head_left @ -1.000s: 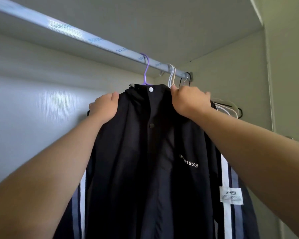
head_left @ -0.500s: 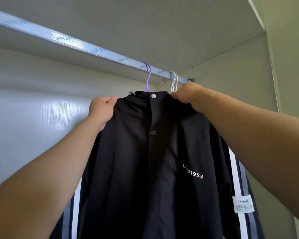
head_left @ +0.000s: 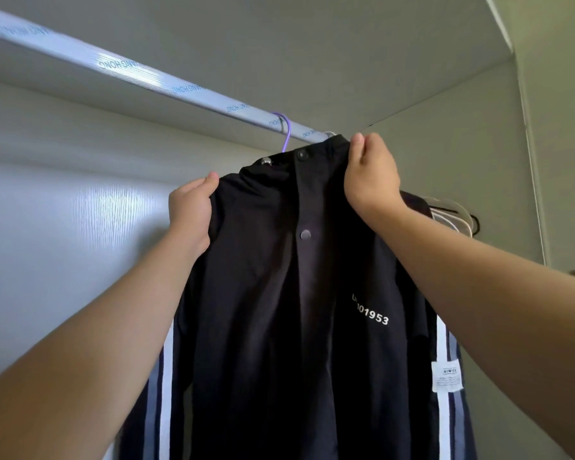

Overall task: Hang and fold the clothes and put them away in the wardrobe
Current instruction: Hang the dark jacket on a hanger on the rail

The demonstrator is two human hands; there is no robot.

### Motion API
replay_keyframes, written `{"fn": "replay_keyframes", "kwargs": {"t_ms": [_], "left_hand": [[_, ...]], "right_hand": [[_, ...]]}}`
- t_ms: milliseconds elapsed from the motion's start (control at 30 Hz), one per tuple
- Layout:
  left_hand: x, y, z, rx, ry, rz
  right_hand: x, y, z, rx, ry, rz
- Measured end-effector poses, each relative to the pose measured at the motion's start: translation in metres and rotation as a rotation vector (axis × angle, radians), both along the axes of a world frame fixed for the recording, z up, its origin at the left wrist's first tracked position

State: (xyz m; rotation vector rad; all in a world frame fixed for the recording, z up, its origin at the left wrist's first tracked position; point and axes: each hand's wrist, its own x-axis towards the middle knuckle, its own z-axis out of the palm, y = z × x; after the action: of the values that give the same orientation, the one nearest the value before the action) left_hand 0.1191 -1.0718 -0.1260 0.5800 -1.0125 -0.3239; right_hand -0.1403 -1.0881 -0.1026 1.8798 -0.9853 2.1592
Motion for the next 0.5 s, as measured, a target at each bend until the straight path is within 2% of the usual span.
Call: {"fn": "replay_keyframes", "kwargs": {"t_ms": [100,167,367,433,500], "left_hand": [[-0.002,-0.004,-0.014,-0.018,-0.019,0.046],[-0.003,-0.005,-0.021,0.007,-0.087,0.128],[0.014,-0.005,-0.019,0.134,-0.201,0.451],[0.026,-0.006,-0.02,0.241,-0.254,0.586],[0.036,-0.01,-0.025,0.351,-0.305,0.613]], "right_hand": [[-0.005,-0.004,-0.03,-0.259,0.323,-0.261],[-0.01,-0.012,-0.044,-0.359,0.431,-0.366],[-0.018,-0.016,-0.048,-0.322,0.408,-0.288],[-0.017,-0.015,-0.046,-0.289,0.401,-0.306],[-0.015,-0.014,-0.045,-0.211,0.409,-0.328]]}}
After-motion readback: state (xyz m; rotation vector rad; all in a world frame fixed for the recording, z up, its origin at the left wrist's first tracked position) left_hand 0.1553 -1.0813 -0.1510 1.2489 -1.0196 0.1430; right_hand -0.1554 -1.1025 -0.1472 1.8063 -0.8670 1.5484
